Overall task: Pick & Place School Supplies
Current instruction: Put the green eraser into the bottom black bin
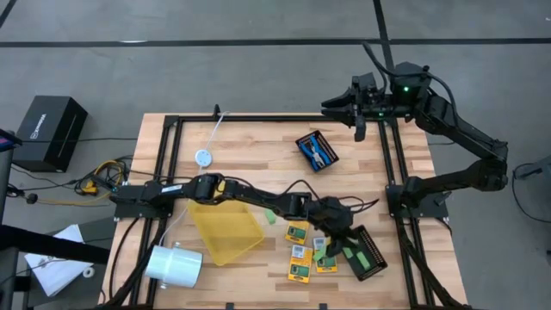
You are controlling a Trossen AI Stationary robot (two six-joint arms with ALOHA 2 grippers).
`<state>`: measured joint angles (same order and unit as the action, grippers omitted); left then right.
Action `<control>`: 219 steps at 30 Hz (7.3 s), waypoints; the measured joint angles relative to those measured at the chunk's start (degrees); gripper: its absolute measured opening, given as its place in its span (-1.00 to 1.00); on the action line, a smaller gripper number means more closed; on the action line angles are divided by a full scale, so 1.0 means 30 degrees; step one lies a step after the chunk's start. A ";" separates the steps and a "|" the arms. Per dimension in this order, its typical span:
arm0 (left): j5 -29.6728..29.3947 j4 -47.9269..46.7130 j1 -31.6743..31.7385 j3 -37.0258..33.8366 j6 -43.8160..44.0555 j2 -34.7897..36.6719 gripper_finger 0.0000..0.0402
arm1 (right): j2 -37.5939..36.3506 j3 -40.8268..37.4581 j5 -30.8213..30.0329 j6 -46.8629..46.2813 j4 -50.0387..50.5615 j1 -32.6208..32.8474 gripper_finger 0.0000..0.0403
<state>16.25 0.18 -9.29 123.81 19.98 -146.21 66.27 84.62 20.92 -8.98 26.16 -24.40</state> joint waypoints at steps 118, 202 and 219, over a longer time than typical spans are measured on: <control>-1.1744 -0.7191 -0.0630 -2.3540 0.9320 2.5602 -0.29 | 1.5677 -0.3595 -0.3108 0.5477 0.6152 1.6841 -0.06; -1.1919 -0.7201 -0.0543 -2.4064 0.8429 2.5587 -0.29 | 1.4716 -0.4947 -0.3508 0.0976 0.2339 1.4945 -0.89; -1.1900 -0.7338 -0.0543 -2.4064 0.7925 2.5587 -0.29 | 0.5497 -0.9233 -0.3940 -0.4942 0.6068 1.5496 -0.89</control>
<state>-19.45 -21.84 -10.92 51.62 43.75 -69.45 82.76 56.92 9.10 -23.80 44.36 22.09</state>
